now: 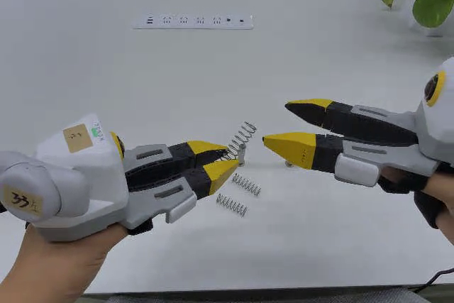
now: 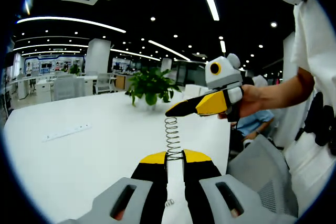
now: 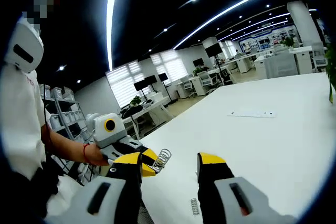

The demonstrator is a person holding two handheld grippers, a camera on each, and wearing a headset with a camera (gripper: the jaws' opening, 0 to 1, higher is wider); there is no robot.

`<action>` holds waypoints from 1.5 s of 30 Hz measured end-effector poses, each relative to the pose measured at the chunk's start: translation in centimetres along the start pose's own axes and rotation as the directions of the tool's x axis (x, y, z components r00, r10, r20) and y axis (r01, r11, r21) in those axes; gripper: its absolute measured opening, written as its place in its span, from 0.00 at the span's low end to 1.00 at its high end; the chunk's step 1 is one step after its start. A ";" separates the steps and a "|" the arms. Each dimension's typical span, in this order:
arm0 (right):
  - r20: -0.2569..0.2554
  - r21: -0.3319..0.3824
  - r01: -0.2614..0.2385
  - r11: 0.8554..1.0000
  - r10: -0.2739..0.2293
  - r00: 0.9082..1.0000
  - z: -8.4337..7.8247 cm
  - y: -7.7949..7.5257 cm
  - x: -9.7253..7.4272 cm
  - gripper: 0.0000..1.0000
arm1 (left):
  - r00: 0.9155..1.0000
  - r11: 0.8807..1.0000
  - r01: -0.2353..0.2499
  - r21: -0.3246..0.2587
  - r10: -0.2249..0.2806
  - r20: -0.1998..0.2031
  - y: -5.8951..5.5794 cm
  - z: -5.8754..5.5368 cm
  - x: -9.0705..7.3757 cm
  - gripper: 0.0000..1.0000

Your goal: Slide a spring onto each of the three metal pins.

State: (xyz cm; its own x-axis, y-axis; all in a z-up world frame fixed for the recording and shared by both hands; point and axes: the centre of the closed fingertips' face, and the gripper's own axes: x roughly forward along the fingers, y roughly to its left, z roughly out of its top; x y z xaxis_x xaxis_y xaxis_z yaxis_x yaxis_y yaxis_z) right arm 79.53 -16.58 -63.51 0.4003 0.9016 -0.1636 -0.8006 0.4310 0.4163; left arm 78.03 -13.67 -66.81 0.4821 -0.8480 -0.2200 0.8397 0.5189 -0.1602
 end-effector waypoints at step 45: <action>-0.071 -0.077 -0.061 0.995 0.055 0.996 0.0 2.2 1.4 0.11 | 0.998 0.998 0.066 -0.009 -0.066 0.019 -1.6 0.3 1.2 0.12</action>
State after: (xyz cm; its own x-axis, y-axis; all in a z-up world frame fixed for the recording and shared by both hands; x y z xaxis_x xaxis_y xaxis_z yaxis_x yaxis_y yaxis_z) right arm 78.31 -14.35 -62.80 0.3228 0.9244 -0.2033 -0.8554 0.3768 0.3554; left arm 77.35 -15.50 -66.54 0.4302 -0.8824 -0.1905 0.8675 0.4624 -0.1832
